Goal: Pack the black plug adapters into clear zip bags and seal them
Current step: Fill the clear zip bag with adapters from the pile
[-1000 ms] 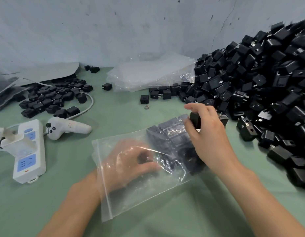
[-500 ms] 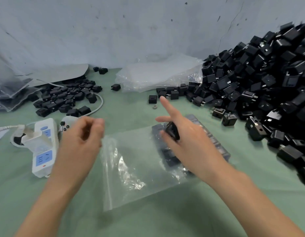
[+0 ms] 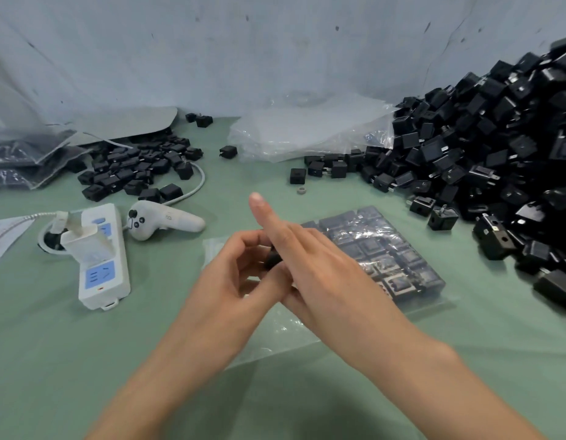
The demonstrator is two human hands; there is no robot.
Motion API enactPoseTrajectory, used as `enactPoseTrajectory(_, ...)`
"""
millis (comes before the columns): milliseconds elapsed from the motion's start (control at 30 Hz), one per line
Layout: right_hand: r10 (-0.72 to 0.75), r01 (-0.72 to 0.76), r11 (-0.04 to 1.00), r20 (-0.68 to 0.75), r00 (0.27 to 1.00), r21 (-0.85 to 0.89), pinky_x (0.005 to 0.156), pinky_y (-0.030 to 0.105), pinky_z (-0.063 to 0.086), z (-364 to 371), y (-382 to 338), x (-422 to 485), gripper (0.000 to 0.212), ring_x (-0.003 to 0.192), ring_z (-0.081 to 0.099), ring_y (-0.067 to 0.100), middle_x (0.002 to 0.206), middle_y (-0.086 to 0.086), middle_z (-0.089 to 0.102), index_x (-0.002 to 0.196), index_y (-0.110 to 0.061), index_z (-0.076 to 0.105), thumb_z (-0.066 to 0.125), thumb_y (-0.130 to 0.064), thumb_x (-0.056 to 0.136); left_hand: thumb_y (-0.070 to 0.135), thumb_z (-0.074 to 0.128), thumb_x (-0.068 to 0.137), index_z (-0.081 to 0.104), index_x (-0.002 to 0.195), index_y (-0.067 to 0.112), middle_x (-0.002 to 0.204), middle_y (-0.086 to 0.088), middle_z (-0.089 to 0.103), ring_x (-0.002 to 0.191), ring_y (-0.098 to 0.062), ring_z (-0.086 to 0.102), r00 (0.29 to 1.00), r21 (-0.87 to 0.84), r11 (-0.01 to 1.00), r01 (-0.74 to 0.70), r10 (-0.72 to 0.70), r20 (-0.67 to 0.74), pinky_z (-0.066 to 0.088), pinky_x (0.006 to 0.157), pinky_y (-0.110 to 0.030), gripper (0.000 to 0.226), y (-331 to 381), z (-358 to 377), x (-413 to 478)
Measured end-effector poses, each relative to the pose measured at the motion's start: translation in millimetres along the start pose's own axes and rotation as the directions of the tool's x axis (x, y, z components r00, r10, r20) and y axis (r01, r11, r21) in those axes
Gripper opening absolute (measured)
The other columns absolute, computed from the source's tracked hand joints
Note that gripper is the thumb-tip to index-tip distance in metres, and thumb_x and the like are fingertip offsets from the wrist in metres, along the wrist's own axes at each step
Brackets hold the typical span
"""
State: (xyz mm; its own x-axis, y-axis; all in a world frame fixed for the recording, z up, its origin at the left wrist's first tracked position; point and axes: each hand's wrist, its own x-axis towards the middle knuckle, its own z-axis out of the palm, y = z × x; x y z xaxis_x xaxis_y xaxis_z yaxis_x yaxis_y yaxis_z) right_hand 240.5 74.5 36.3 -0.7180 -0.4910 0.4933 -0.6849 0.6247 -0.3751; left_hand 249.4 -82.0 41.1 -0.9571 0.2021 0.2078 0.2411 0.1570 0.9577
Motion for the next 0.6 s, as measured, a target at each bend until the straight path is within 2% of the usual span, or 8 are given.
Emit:
enactPoseTrajectory(67,0.024,-0.024,0.999,0.022,0.999,-0.027,0.102,0.025,0.038,-2.1,3.4,0.9,0.092,0.119,0.047,0.016,0.145,-0.003,0.045,0.160,-0.025,0.004,0.068,-0.027,0.094,0.033,0.077,0.083,0.065,0.111,0.027,0.105,0.005,0.075,0.096,-0.010,0.070,0.996,0.003,1.000,0.029,-0.029,-0.083,0.054,0.081,-0.018,0.031,-2.8,-17.0,-1.7)
enactPoseTrajectory(100,0.044,-0.042,0.996,0.024,0.999,-0.077,0.106,0.025,0.035,-5.1,7.2,0.9,0.088,0.123,0.044,0.014,0.149,-0.002,0.043,0.160,-0.025,0.005,0.063,-0.035,0.096,0.033,0.074,0.084,0.065,0.110,0.030,0.102,0.010,0.075,0.091,-0.006,0.070,0.986,0.030,0.998,0.050,-0.045,-0.159,0.053,0.076,-0.014,0.028,-5.9,-29.1,-2.8)
enactPoseTrajectory(167,0.119,-0.118,0.982,-0.007,0.993,-0.149,0.112,0.030,0.029,-13.5,21.2,0.3,0.077,0.131,0.035,0.011,0.156,-0.003,0.037,0.160,-0.027,0.007,0.051,-0.042,0.099,0.029,0.065,0.090,0.065,0.106,0.044,0.098,0.023,0.073,0.084,0.004,0.068,0.947,0.169,0.979,0.117,-0.058,-0.317,0.051,0.072,-0.013,0.021,-17.0,-58.1,-6.6)
enactPoseTrajectory(233,0.225,-0.231,0.961,-0.055,0.973,-0.151,0.114,0.033,0.028,-22.6,40.3,-2.9,0.068,0.135,0.033,0.013,0.158,-0.005,0.035,0.160,-0.028,0.014,0.046,-0.039,0.100,0.027,0.063,0.093,0.062,0.098,0.059,0.096,0.031,0.070,0.086,0.011,0.064,0.921,0.321,0.926,0.201,-0.068,-0.383,0.044,0.075,-0.017,0.032,-30.0,-82.0,-12.3)
enactPoseTrajectory(300,0.327,-0.337,0.928,-0.090,0.941,-0.156,0.114,0.035,0.029,-29.3,59.6,-8.6,0.063,0.137,0.034,0.016,0.156,-0.006,0.037,0.158,-0.028,0.021,0.044,-0.036,0.100,0.027,0.063,0.093,0.061,0.098,0.062,0.100,0.027,0.070,0.087,0.013,0.063,0.930,0.367,0.890,0.270,-0.143,-0.338,0.044,0.080,-0.021,0.035,-43.7,-92.7,-16.8)
enactPoseTrajectory(400,0.436,-0.450,0.875,-0.113,0.893,-0.182,0.112,0.039,0.031,-32.2,81.2,-18.8,0.059,0.136,0.038,0.022,0.153,-0.003,0.040,0.156,-0.024,0.030,0.046,-0.031,0.100,0.035,0.066,0.089,0.059,0.107,0.055,0.110,0.026,0.070,0.104,0.008,0.064,0.963,0.355,0.896,0.268,-0.237,-0.128,0.047,0.100,-0.031,0.028,-54.7,-84.3,-20.5)
enactPoseTrajectory(500,0.490,-0.506,0.838,-0.123,0.863,-0.204,0.112,0.040,0.031,-30.5,91.2,-25.7,0.056,0.134,0.040,0.025,0.152,-0.001,0.042,0.154,-0.023,0.035,0.050,-0.027,0.100,0.060,0.060,0.077,0.056,0.113,0.056,0.119,0.025,0.064,0.119,0.004,0.057,0.987,0.435,0.890,0.138,-0.158,0.009,0.044,0.101,-0.020,0.037,-56.0,-70.3,-18.3)
enactPoseTrajectory(600,0.509,-0.519,0.830,-0.102,0.854,-0.202,0.112,0.038,0.031,-26.3,92.7,-29.3,0.055,0.132,0.041,0.023,0.152,-0.002,0.041,0.154,-0.025,0.035,0.051,-0.029,0.101,0.066,0.052,0.084,0.059,0.114,0.049,0.122,0.024,0.054,0.125,-0.006,0.046,0.987,0.584,0.810,0.056,-0.134,0.091,0.039,0.107,-0.035,0.035,-56.8,-62.7,-11.8)
